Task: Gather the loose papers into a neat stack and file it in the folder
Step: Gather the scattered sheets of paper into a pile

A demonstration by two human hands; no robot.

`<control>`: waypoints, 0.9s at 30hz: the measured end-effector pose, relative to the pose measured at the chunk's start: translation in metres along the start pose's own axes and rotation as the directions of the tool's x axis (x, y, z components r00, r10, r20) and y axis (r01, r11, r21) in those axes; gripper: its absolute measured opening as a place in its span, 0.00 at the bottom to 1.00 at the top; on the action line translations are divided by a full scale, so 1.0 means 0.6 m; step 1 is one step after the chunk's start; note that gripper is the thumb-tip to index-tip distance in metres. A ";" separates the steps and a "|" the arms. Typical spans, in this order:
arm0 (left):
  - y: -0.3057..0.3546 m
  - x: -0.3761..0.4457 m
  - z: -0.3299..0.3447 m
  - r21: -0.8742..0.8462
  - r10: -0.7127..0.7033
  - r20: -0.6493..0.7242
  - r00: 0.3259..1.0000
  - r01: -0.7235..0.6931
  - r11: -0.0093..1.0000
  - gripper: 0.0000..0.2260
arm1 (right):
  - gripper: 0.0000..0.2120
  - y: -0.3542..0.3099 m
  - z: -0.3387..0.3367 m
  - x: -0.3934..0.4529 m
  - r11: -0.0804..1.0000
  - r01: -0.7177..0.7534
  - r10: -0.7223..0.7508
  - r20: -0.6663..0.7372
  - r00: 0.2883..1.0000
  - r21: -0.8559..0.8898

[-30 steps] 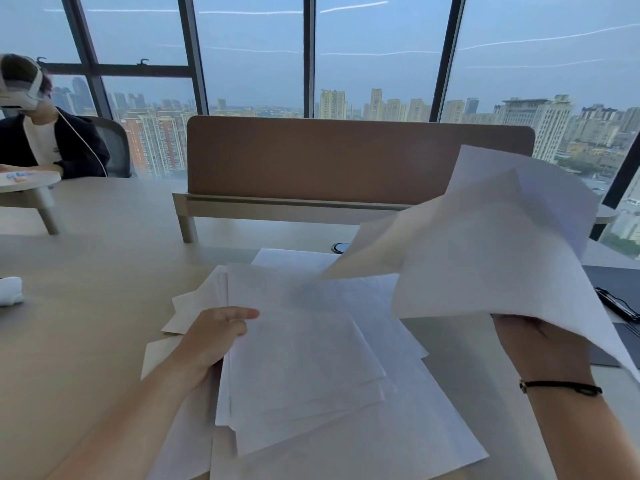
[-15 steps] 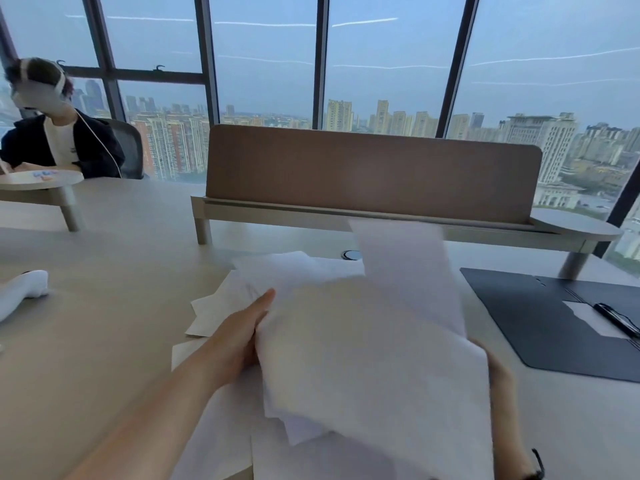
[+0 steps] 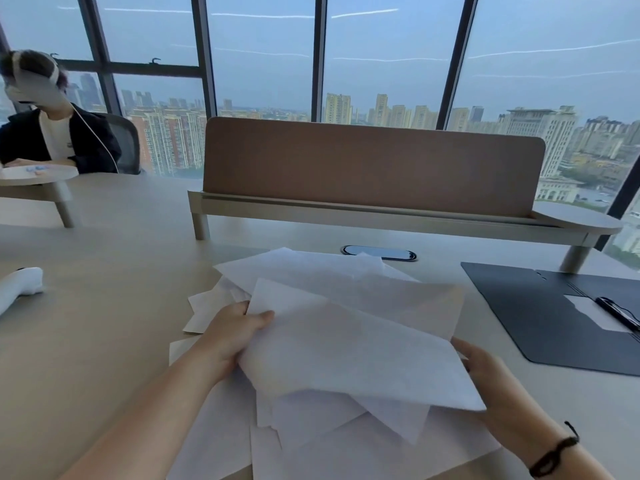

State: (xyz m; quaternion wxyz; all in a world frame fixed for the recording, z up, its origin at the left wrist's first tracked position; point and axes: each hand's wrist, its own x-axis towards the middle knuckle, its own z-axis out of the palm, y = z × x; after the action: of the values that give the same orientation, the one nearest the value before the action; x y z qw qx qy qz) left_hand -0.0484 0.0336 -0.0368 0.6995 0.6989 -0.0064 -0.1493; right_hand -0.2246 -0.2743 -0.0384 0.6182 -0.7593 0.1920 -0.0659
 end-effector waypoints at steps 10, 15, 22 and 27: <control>0.002 0.020 -0.010 -0.236 0.004 -0.321 0.947 -0.084 0.968 0.09 | 0.10 -0.016 -0.009 0.042 0.984 -0.161 0.175 -0.212 0.962 0.081; 0.007 0.014 0.003 -0.345 -0.042 -0.401 0.915 -0.109 0.932 0.09 | 0.13 -0.012 0.000 0.070 0.987 -0.138 0.152 -0.209 0.966 0.082; 0.008 0.010 -0.001 -0.352 -0.098 -0.222 0.970 0.014 0.936 0.05 | 0.14 -0.037 -0.003 0.100 0.977 -0.176 0.189 -0.108 0.976 0.120; 0.013 -0.014 0.009 -0.061 -0.073 0.063 0.995 0.077 0.995 0.14 | 0.14 -0.055 0.070 0.112 0.978 -0.197 0.195 0.033 0.980 0.074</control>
State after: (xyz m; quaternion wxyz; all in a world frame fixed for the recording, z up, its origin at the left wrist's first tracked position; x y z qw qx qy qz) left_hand -0.0561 0.0300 -0.0274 0.7146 0.6712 0.0032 -0.1969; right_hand -0.1419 -0.2560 -0.0254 0.6529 -0.7131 0.2553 -0.0024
